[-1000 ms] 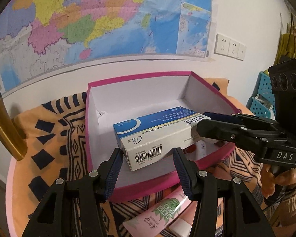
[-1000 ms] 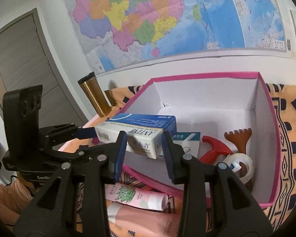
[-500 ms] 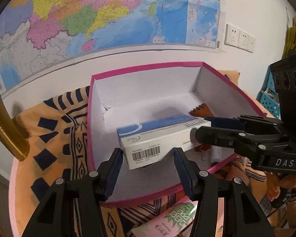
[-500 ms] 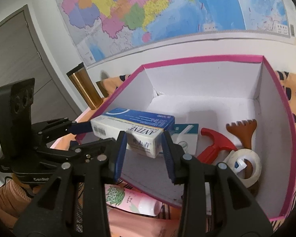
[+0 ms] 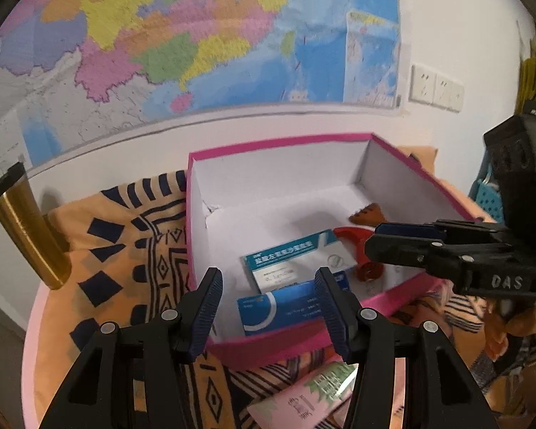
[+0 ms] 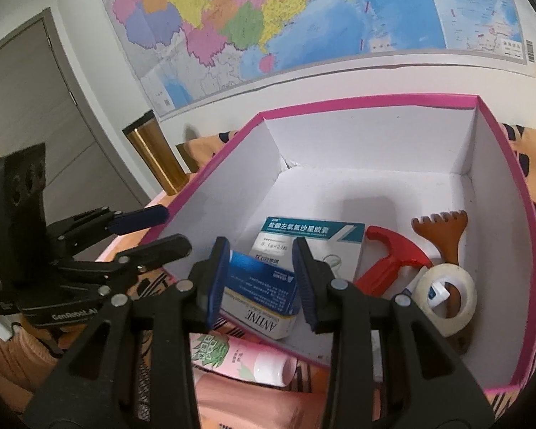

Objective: Organize rigid objects
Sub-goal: 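Move the right gripper back toward the pink tubes beside the box, then close the right gripper on the large pink tube with white cap, then carry the pink tube into the magenta box and open the right gripper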

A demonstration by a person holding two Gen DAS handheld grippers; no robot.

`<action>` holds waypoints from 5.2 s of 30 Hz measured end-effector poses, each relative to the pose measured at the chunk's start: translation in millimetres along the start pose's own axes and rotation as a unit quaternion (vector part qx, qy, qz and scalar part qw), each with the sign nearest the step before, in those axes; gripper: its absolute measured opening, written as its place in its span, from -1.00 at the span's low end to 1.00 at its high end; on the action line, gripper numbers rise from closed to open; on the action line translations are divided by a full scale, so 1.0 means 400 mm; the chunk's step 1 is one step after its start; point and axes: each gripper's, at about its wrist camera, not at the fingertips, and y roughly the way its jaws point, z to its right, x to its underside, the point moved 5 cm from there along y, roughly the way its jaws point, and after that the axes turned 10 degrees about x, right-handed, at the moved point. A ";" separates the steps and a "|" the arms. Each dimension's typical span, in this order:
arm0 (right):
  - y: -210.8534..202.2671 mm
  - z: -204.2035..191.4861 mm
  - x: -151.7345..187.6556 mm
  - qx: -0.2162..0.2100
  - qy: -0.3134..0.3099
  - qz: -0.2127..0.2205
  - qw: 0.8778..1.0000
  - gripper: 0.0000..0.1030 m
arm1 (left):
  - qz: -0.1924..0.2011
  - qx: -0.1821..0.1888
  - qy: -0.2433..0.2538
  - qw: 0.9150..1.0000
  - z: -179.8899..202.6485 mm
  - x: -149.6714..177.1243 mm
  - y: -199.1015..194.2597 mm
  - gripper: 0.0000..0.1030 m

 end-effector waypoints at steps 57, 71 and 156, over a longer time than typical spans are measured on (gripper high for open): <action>-0.099 0.175 0.294 0.045 0.093 -0.078 0.992 -0.04 | -0.099 0.132 -0.094 0.982 0.159 0.311 0.030 0.00; -0.093 0.180 0.293 0.031 0.100 -0.078 0.991 -0.04 | -0.090 0.115 -0.102 0.984 0.152 0.307 0.024 -0.09; -0.202 0.231 0.010 0.100 0.042 0.027 0.994 -0.02 | -0.042 0.103 -0.047 0.993 0.130 -0.039 0.140 -0.05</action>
